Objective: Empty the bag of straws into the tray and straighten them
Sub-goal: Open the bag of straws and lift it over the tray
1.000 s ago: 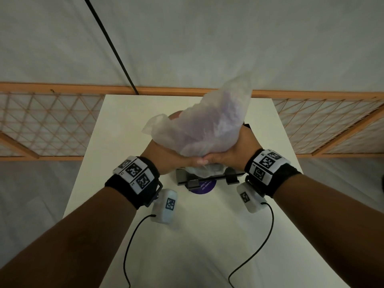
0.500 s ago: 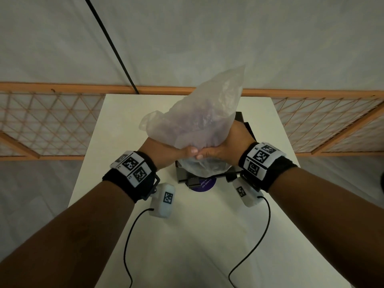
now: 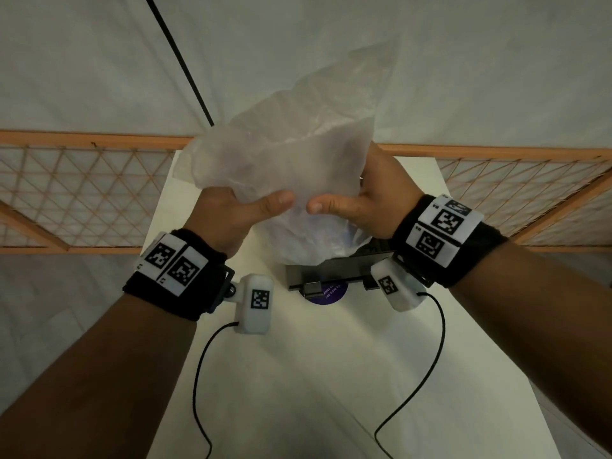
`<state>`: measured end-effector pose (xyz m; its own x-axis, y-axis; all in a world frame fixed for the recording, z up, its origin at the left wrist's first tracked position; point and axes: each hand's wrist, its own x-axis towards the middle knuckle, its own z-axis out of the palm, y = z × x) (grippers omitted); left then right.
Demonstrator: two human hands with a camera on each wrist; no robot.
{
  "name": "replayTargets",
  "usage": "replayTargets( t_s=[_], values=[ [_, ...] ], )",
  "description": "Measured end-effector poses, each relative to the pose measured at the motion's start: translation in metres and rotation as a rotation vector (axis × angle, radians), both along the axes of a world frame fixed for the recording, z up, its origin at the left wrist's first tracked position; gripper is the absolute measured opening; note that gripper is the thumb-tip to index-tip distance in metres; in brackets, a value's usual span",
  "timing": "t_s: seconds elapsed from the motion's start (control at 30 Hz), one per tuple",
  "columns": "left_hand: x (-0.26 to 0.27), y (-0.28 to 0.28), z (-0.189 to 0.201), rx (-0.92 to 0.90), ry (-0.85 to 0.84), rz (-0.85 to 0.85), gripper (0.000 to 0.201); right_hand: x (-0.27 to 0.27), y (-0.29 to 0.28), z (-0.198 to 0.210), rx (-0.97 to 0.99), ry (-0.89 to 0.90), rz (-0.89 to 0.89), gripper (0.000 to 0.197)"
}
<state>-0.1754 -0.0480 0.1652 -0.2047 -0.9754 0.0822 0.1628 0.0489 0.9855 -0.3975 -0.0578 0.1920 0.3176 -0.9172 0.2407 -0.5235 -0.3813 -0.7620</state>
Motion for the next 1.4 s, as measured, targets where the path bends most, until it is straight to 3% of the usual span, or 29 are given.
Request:
replayTargets(
  t_s=[0.1, 0.2, 0.27, 0.33, 0.5, 0.6, 0.67, 0.73, 0.83, 0.9, 0.93, 1.0, 1.1, 1.13, 1.2, 1.27, 1.33, 1.37, 1.4],
  values=[
    [0.003, -0.002, 0.01, -0.043, -0.005, 0.066, 0.075, 0.006, 0.001, 0.009, -0.088, -0.072, -0.017, 0.063],
    [0.005, -0.005, 0.024, -0.155, 0.03, 0.061, 0.052, 0.012, 0.0, 0.018, -0.151, -0.119, -0.079, 0.022],
    [0.008, -0.006, 0.033, -0.183, 0.018, 0.056, 0.037, 0.015, -0.001, 0.027, -0.189, -0.117, -0.092, 0.009],
    [0.013, -0.004, 0.038, -0.177, 0.007, 0.068, 0.029, 0.017, -0.004, 0.035, -0.222, -0.111, -0.098, 0.016],
    [0.022, 0.002, 0.044, -0.161, 0.001, 0.179, 0.034, 0.014, -0.006, 0.051, -0.291, -0.152, -0.104, 0.018],
    [0.01, 0.011, 0.052, -0.25, -0.253, 0.276, 0.048, 0.012, -0.004, 0.064, -0.306, -0.154, -0.094, 0.029],
    [-0.002, 0.021, 0.056, -0.307, -0.281, 0.236, 0.062, 0.015, -0.001, 0.074, -0.35, -0.162, -0.061, 0.032],
    [-0.012, 0.027, 0.065, -0.324, -0.171, 0.125, 0.068, 0.023, 0.005, 0.085, -0.417, -0.154, -0.007, 0.027],
    [-0.019, 0.026, 0.081, -0.461, -0.116, -0.044, 0.05, 0.037, 0.019, 0.099, -0.395, -0.101, 0.082, 0.018],
    [-0.014, 0.018, 0.086, -0.499, -0.103, 0.005, 0.028, 0.04, 0.029, 0.106, -0.258, -0.095, 0.102, 0.042],
    [-0.009, 0.014, 0.088, -0.446, -0.064, 0.072, 0.025, 0.042, 0.035, 0.111, -0.249, -0.122, 0.125, 0.05],
    [0.011, 0.007, 0.084, -0.266, 0.032, 0.213, 0.036, 0.03, 0.031, 0.107, -0.284, -0.153, 0.102, 0.022],
    [0.042, 0.0, 0.071, -0.084, 0.173, 0.322, 0.032, 0.003, 0.021, 0.08, -0.178, -0.126, -0.076, 0.028],
    [0.05, -0.001, 0.061, 0.004, 0.232, 0.376, 0.027, -0.008, 0.02, 0.063, -0.102, -0.051, -0.141, 0.024],
    [0.057, -0.001, 0.034, 0.207, 0.309, 0.448, 0.013, -0.026, 0.025, 0.025, 0.096, 0.263, -0.194, 0.019],
    [0.06, -0.004, -0.001, 0.384, 0.165, 0.471, 0.024, -0.036, 0.036, -0.01, 0.245, 0.572, -0.174, 0.02],
    [0.058, -0.008, -0.037, 0.534, -0.22, 0.52, 0.032, -0.038, 0.043, -0.041, 0.312, 0.719, -0.139, 0.027],
    [0.061, -0.007, -0.058, 0.577, -0.442, 0.637, 0.036, -0.038, 0.046, -0.055, 0.33, 0.742, -0.128, 0.026],
    [0.063, -0.005, -0.073, 0.587, -0.555, 0.667, 0.037, -0.038, 0.047, -0.067, 0.332, 0.771, -0.123, 0.023]
  ],
)
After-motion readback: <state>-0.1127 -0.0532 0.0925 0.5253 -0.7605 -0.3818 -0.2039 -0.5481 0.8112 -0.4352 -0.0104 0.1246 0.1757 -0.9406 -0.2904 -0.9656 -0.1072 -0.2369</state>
